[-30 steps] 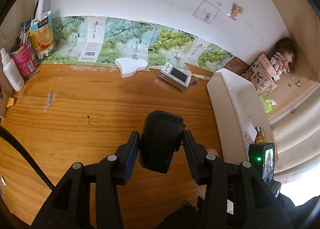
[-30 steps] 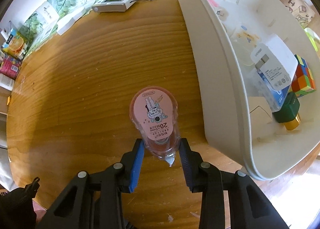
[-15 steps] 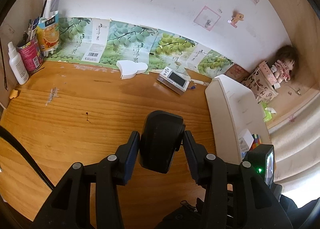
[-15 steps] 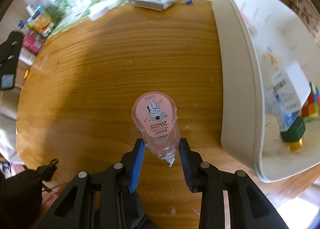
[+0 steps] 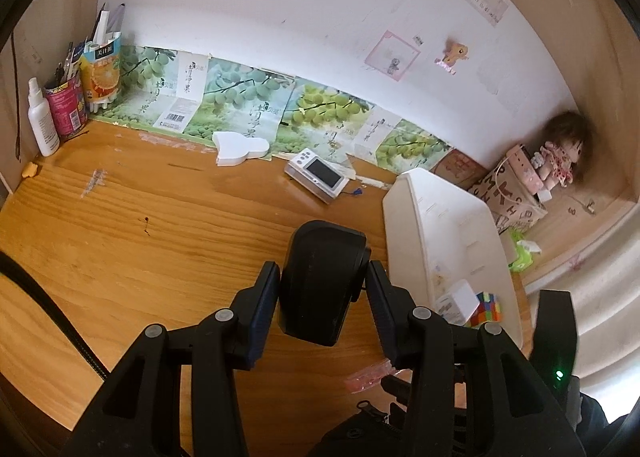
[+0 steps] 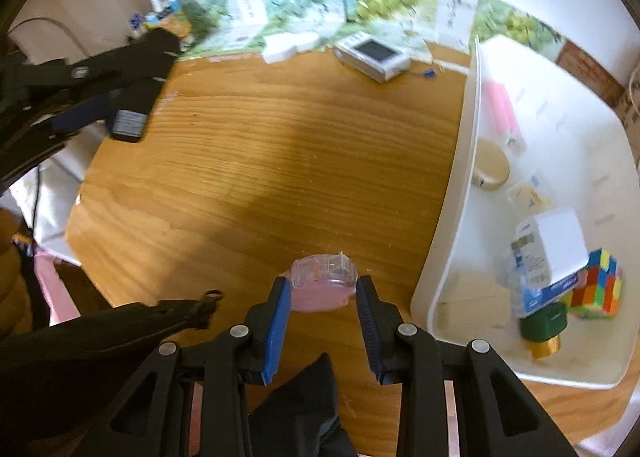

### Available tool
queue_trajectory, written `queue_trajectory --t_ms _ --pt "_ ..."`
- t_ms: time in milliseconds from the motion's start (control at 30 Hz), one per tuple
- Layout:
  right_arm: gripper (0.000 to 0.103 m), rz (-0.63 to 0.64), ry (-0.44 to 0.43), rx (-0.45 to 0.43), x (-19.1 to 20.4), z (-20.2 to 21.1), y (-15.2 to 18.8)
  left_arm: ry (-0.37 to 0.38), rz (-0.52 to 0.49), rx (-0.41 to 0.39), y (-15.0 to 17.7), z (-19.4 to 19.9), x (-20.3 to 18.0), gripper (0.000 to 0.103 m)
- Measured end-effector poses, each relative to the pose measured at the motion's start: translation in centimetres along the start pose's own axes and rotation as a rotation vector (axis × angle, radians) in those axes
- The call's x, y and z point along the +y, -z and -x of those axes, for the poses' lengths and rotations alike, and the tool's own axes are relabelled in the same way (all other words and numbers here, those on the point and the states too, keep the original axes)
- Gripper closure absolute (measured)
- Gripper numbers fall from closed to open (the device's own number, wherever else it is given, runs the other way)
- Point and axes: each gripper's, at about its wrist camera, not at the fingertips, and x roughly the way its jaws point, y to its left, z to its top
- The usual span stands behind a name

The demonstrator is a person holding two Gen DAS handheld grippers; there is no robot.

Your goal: Organize rigid objects

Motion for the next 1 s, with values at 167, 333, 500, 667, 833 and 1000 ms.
queue_trajectory --t_ms 167,333,500,667,833,1000 --pt "0.069 0.093 -0.029 -0.086 -0.8 2.8 0.7 0.013 0.023 -0.035 0.6 0.0 -2.1 0.055" --pt "0.069 0.172 -0.049 -0.201 -2.6 6.0 1.7 0.033 0.032 -0.069 1.2 -0.4 -4.8 0.055" --pt "0.069 0.222 -0.038 -0.300 -4.9 8.4 2.8 0.061 0.026 -0.102 1.9 -0.8 -7.6 0.055" --pt "0.069 0.240 -0.013 -0.360 -7.5 9.9 3.9 0.088 0.007 -0.121 2.7 -1.6 -10.3 0.055" --pt "0.100 0.228 0.022 -0.399 -10.2 10.9 4.6 0.122 -0.027 -0.122 3.2 -2.8 -13.1 0.055" --pt "0.100 0.188 0.055 -0.399 -13.0 11.2 4.8 0.167 -0.067 -0.100 3.6 -4.4 -15.7 0.055"
